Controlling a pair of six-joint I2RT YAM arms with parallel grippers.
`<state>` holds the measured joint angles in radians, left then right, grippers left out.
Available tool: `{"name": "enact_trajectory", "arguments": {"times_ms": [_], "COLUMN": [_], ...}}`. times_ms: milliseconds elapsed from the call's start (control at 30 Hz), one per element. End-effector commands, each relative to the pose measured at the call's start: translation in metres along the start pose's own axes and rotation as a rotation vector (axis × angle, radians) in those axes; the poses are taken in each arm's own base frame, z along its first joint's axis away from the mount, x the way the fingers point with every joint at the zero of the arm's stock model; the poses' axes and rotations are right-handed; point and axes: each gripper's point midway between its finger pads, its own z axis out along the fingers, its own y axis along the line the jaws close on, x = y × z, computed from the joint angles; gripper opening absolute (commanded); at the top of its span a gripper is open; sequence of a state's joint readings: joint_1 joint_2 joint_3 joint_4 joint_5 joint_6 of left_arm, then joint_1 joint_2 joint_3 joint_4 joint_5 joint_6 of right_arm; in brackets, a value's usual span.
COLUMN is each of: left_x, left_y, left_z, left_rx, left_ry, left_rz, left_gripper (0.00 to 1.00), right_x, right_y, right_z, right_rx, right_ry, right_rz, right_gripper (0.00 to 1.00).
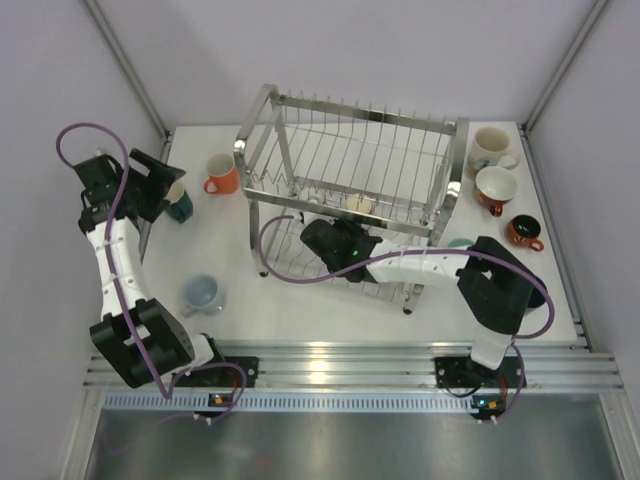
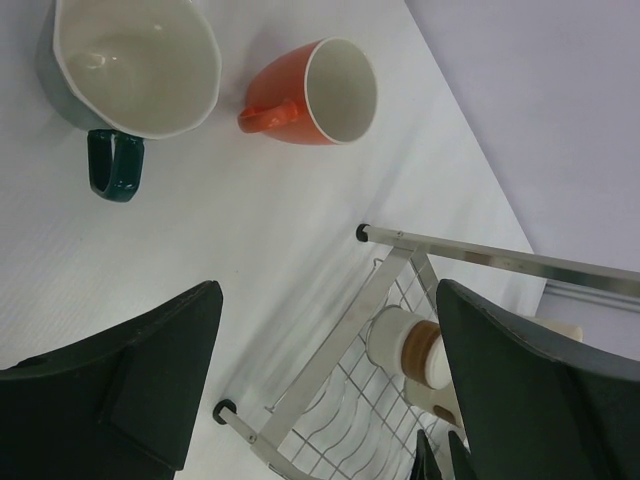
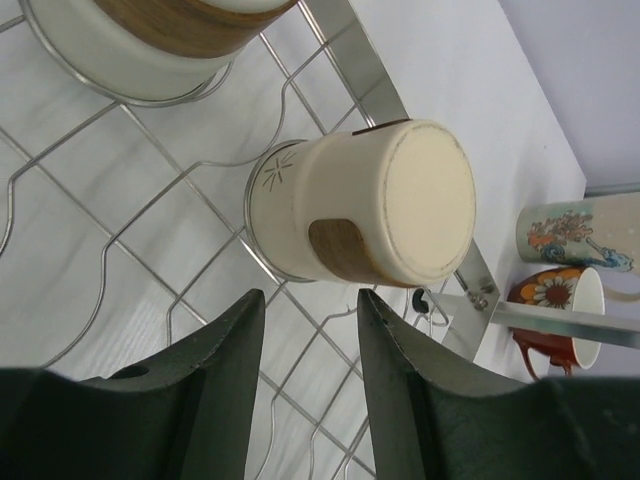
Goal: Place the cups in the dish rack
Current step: Place the cup upside down on the dish rack, then grab a cup with the left arm
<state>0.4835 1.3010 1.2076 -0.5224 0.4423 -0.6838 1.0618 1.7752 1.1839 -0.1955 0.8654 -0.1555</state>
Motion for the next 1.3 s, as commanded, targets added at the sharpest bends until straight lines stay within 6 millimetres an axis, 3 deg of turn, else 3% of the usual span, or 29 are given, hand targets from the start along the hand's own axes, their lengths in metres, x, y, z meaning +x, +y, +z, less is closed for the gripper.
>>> {"name": "enact_trajectory", "arguments": {"times_ms": [0, 200, 333, 400, 433, 500, 533, 600, 667, 733, 833, 933, 1100, 1267], "left_x": [-0.017, -0.016, -0.012, -0.016, -0.019, -0.026, -0.027, -0.028, -0.023, -0.009, 0.01, 0.015, 0.037, 0.056], "left_y": [-0.006, 0.001, 0.006, 0.013, 0.015, 0.018, 0.021, 0.023, 0.038, 0.047, 0.055, 0.06, 0.032, 0.053], "left_z": [-0.004, -0.002, 0.006, 0.007, 0.006, 0.006, 0.005, 0.002, -0.005, -0.01, -0.019, -0.029, -0.039, -0.05], "left_rx": [0.014, -0.052, -0.127, -0.198, -0.227, -0.264, -0.284, -0.298, -0.382, -0.409, -0.433, -0.452, -0.301, -0.449], "left_ry": [-0.077, -0.087, -0.073, -0.089, -0.098, -0.108, -0.109, -0.094, -0.083, -0.067, -0.038, -0.047, -0.013, 0.025], "left_rz": [0.073, 0.126, 0.178, 0.237, 0.263, 0.322, 0.337, 0.377, 0.378, 0.377, 0.377, 0.377, 0.327, 0.372], "left_gripper": [0.93, 0.89, 0.87, 0.86, 0.86, 0.86, 0.86, 0.84, 0.83, 0.83, 0.82, 0.83, 0.81, 0.8], "right_x": [-0.033, -0.033, -0.041, -0.042, -0.048, -0.05, -0.057, -0.057, -0.061, -0.063, -0.062, -0.056, -0.052, -0.046], "right_y": [-0.014, 0.001, 0.013, 0.013, 0.017, 0.021, 0.021, 0.021, 0.013, 0.003, -0.009, -0.024, -0.038, -0.041], "right_z": [-0.032, -0.08, -0.129, -0.149, -0.172, -0.194, -0.217, -0.234, -0.256, -0.271, -0.275, -0.27, -0.273, -0.28], "right_rx": [-0.026, -0.121, -0.235, -0.277, -0.354, -0.441, -0.535, -0.62, -0.713, -0.764, -0.756, -0.696, -0.691, -0.744], "right_ry": [-0.074, -0.102, -0.159, -0.173, -0.219, -0.255, -0.306, -0.335, -0.393, -0.44, -0.47, -0.463, -0.49, -0.513], "right_rz": [0.102, 0.131, 0.137, 0.162, 0.181, 0.207, 0.241, 0.273, 0.32, 0.352, 0.359, 0.367, 0.43, 0.483], "right_gripper": [0.43, 0.43, 0.44, 0.44, 0.44, 0.45, 0.45, 0.46, 0.47, 0.48, 0.48, 0.49, 0.49, 0.49]}}
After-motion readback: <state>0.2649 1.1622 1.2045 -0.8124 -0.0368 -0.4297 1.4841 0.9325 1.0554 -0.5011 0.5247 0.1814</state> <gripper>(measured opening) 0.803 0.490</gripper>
